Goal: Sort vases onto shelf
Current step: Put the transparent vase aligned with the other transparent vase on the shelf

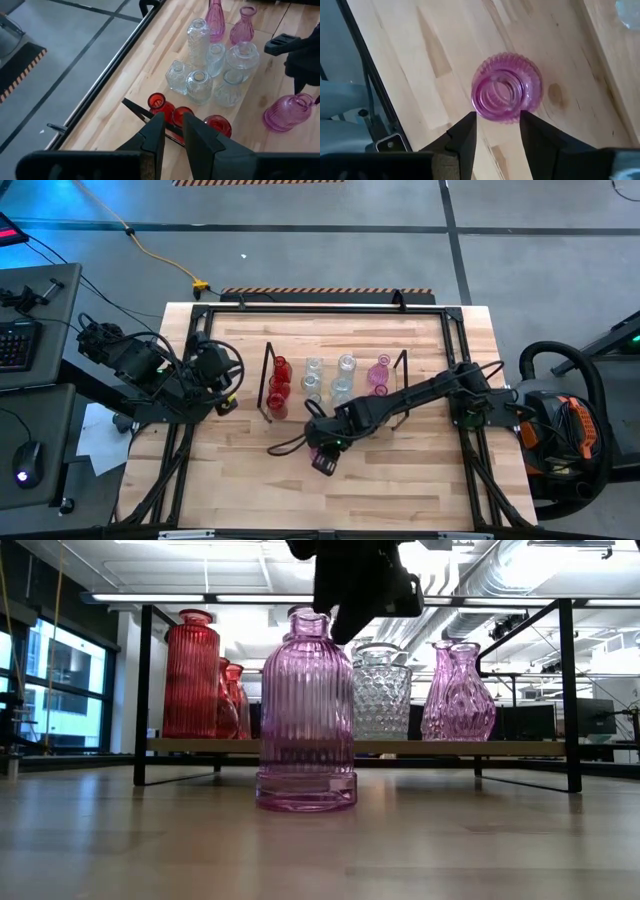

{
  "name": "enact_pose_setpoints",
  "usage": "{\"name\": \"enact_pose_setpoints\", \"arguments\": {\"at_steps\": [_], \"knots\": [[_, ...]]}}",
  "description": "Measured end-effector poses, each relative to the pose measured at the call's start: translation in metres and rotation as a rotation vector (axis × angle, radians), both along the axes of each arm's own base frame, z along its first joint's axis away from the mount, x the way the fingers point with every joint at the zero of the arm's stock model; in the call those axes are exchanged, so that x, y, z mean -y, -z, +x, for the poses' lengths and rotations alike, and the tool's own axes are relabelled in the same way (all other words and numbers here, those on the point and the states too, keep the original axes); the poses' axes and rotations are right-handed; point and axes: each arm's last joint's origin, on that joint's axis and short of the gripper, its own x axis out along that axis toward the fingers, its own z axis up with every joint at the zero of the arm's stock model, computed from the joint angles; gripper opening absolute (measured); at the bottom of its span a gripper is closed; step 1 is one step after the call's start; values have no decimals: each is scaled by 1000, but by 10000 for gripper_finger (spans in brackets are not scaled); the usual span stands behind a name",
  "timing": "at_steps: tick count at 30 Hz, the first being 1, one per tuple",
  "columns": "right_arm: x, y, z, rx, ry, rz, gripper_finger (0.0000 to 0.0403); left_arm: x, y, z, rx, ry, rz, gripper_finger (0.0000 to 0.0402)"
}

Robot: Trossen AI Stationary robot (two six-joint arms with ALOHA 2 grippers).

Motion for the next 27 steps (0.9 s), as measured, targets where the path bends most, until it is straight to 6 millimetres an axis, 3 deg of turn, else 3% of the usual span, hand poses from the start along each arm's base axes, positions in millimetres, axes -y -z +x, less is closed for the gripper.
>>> {"name": "enact_pose_setpoints", "arguments": {"at_steps": [10,17,27], "knots": [[-13,0,-10,-47,-44,1,130,0,0,0,-18,24,22,60],[-24,-20,-15,75,-87,-22,130,-1,-1,-2,-15,26,18,60],[-16,-20,-4,191,-190,-141,130,-2,-2,-4,-10,26,8,60]]}}
